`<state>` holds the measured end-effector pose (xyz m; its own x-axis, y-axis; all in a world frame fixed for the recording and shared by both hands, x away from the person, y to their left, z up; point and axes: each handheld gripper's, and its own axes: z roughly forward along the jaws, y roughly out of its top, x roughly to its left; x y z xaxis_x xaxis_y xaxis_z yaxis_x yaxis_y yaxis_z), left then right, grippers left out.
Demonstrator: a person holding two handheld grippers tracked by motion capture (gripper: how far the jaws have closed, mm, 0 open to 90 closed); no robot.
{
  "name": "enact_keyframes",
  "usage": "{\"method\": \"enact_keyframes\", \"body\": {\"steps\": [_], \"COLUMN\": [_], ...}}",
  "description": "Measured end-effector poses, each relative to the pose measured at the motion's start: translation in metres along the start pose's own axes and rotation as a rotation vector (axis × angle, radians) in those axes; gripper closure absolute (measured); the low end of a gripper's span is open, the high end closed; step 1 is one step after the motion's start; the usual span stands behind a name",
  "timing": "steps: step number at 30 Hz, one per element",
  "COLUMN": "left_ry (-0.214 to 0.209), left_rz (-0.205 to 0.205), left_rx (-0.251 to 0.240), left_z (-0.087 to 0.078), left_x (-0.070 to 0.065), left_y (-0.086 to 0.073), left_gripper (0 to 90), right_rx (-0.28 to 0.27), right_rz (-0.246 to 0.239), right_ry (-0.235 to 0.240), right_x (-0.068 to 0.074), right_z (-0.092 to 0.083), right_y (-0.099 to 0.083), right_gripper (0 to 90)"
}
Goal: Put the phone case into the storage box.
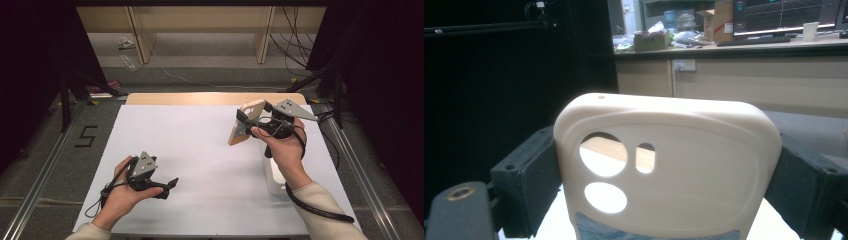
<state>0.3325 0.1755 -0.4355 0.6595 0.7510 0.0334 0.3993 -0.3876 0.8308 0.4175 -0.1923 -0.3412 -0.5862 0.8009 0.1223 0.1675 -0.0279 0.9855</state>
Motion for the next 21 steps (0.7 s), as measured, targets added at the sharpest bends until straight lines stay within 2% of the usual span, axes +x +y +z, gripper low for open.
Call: {"method": "enact_keyframes", "body": {"steps": [21], "left_ry": [0.001], "left_rz": [-0.001], "left_rx": [0.000], "left_z": [-0.0002], "left_x": [0.0001], "left_y": [0.0004], "left_gripper": [0.5], "right_rx": [-0.016], "right_rz": [0.012], "right_ry": [-0.029], "right_x": [-0.0084], "right_z": [-0.0042], "right_y": [0.0043], "right_gripper": [12.2]}}
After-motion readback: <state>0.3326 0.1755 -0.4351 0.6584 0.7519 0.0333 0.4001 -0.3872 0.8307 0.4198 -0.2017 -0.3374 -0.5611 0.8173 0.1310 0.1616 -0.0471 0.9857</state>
